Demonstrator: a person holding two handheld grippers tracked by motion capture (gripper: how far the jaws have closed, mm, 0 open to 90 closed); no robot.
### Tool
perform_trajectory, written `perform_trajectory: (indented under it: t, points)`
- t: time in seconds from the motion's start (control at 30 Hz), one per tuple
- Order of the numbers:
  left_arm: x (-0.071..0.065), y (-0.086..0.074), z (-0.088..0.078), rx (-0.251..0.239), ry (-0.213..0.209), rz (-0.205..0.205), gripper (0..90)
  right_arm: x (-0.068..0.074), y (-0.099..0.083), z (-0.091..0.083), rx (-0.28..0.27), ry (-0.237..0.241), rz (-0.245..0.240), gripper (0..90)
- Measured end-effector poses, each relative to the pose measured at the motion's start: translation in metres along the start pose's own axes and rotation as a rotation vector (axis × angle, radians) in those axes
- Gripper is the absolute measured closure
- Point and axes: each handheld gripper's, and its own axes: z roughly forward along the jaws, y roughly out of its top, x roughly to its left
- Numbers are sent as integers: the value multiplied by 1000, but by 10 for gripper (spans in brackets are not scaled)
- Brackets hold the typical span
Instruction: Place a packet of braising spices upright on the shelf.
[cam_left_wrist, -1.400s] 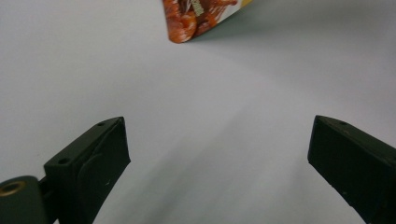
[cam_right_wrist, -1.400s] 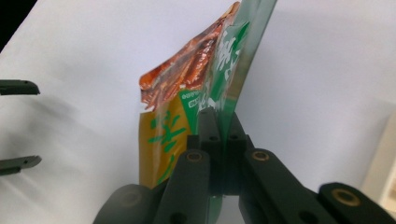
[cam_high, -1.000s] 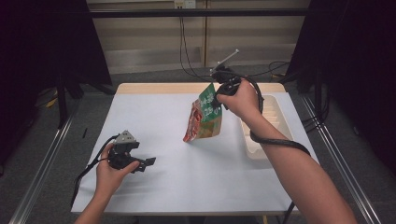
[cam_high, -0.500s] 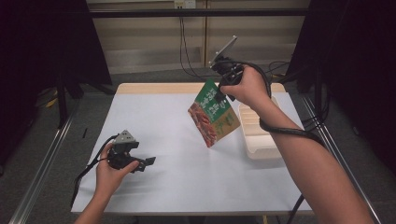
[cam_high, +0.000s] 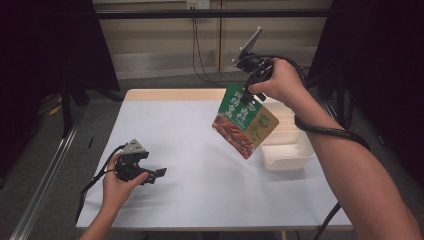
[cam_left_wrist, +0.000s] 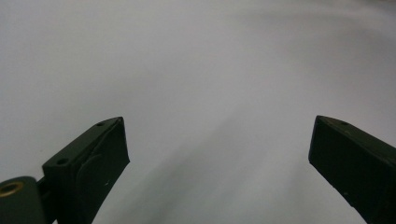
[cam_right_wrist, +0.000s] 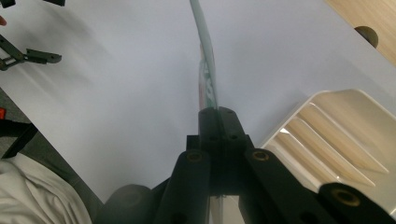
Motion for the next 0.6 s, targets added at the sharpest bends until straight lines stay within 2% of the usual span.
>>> perform_trajectory:
  t: [0.17,0.2,0.3,0.4,0.43,0.6]
  points:
    - [0,0,0,-2,-3,-5,46,1,-2,-3,18,4,-5,900]
    - [0,0,0,-3,1,-2,46,0,-3,-5,27,3,-26,900]
    - [0,0,0,-1,3,0,46,-1,-4,-8,26,18,-42,900]
    - [0,0,0,-4,3,-1,46,-2,-5,-11,29,17,-39,900]
    - [0,0,0,-4,1,-4,46,-3,-6,-11,24,31,-36,900]
    - [-1,0,0,-8,-1,-5,46,-4,-10,-17,43,30,-53,900]
